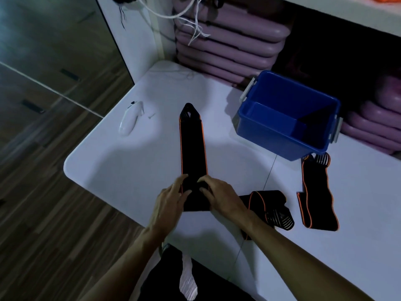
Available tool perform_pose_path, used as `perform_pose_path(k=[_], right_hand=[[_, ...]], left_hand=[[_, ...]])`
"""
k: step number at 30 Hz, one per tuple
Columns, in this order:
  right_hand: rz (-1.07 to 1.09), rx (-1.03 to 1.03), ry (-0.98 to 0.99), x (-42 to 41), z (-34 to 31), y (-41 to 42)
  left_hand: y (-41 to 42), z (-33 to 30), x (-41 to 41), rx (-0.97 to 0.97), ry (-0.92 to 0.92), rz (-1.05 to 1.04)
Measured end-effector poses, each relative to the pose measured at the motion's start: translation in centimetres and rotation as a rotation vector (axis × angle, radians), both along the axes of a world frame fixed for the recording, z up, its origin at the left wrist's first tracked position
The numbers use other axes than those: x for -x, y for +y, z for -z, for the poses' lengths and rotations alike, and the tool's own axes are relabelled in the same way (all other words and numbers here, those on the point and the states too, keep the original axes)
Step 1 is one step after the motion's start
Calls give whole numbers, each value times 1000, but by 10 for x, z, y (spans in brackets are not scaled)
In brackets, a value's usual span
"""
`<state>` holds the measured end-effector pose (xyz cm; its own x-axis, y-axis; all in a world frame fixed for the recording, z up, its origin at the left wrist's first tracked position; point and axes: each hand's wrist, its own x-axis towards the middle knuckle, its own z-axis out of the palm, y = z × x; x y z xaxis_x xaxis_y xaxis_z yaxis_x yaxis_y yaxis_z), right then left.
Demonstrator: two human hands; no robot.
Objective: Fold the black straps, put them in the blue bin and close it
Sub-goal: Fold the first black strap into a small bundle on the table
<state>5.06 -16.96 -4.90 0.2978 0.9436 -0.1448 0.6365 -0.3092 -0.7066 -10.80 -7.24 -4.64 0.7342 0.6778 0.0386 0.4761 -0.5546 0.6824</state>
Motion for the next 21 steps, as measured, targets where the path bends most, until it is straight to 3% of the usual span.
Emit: perform_pose_path(k=[4,8,11,14,18,21], right_hand=[[55,-20,5,11,10,-8],[-110,-68,-321,4,13,-18],[-299,11,-445,-3,15,-27],[-312,-52,-496,-4,17,-24],[-279,-184,-506,-4,19,-15],[-188,-186,-348,-5,7,-4]], left_hand=[[-1,5,-3,31,-4,-4],[6,20,17,-341,147,259],[9,25,30,-375,258,416],[11,25,25,-440,207,416],[11,11,10,-335,125,307],[12,-6,1,-164,82,186]])
